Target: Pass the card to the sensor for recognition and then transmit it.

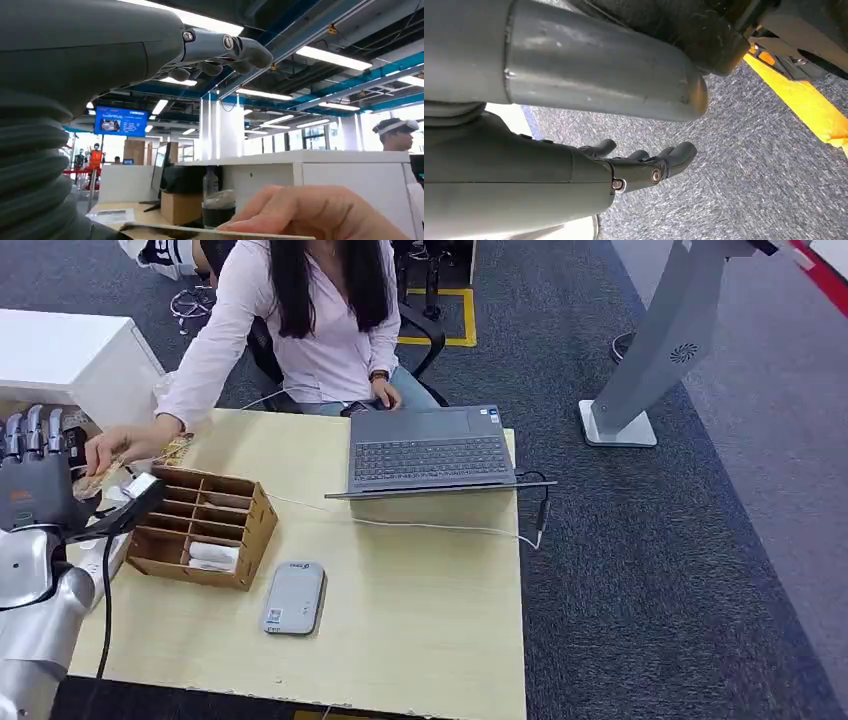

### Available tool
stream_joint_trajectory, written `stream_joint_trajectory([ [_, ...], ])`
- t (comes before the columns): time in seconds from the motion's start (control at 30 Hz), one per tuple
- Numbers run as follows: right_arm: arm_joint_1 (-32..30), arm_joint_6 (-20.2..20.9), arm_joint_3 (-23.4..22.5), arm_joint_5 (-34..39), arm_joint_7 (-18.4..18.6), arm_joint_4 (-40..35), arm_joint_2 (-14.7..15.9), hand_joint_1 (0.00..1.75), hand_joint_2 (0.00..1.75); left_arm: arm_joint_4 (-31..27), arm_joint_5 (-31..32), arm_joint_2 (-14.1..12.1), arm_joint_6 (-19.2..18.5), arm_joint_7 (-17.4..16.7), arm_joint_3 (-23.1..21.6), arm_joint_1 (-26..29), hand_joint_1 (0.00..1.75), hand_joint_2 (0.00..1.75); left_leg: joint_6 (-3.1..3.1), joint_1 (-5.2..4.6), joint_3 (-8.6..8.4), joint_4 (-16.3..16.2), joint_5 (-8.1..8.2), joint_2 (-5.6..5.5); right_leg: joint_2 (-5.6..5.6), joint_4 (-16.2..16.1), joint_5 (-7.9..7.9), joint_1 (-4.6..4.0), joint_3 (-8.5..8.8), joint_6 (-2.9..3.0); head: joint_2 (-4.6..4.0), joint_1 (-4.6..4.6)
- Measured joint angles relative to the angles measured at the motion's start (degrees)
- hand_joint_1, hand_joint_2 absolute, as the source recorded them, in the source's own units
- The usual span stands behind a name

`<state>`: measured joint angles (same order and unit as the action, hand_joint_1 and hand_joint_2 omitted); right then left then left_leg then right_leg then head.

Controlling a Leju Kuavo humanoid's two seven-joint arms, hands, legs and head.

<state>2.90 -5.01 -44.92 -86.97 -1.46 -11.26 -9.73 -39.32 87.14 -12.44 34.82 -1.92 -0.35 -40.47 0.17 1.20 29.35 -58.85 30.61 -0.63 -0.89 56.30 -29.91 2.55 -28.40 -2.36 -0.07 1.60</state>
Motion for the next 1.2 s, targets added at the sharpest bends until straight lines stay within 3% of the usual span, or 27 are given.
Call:
stream_joint_trajectory([
  [0.03,0.0,0.0,0.0,0.0,0.0,0.0,0.0,0.0,0.0,0.1,0.0,-0.1,0.0,0.0,0.0,0.0,0.0,1.75,0.0,0.0,0.0,0.0,0.0,0.0,0.0,0.0,0.0,0.0,0.0,0.0,0.0,0.07],
  [0.07,0.0,0.0,0.0,0.0,0.0,0.0,0.0,0.0,0.0,0.1,0.0,-0.1,0.0,0.0,0.0,0.0,1.75,1.75,0.0,0.0,0.0,0.0,0.0,0.0,0.0,0.0,0.0,0.0,0.0,0.0,0.0,0.04],
  [0.37,0.0,-0.1,0.0,0.0,-0.1,0.0,0.0,0.0,0.0,0.2,-0.8,-0.1,-0.6,3.2,0.0,0.1,1.75,1.75,0.0,0.0,0.01,0.0,0.0,0.0,0.01,0.0,0.0,0.0,0.01,0.0,0.0,0.04],
  [1.2,0.0,-0.2,0.0,0.0,-0.7,0.2,0.0,0.0,0.0,-0.1,-2.2,-0.3,-1.3,3.4,0.0,1.5,1.75,1.75,0.0,0.0,0.01,0.0,0.0,-0.01,0.01,0.0,0.0,0.0,0.01,0.0,0.0,0.04],
])
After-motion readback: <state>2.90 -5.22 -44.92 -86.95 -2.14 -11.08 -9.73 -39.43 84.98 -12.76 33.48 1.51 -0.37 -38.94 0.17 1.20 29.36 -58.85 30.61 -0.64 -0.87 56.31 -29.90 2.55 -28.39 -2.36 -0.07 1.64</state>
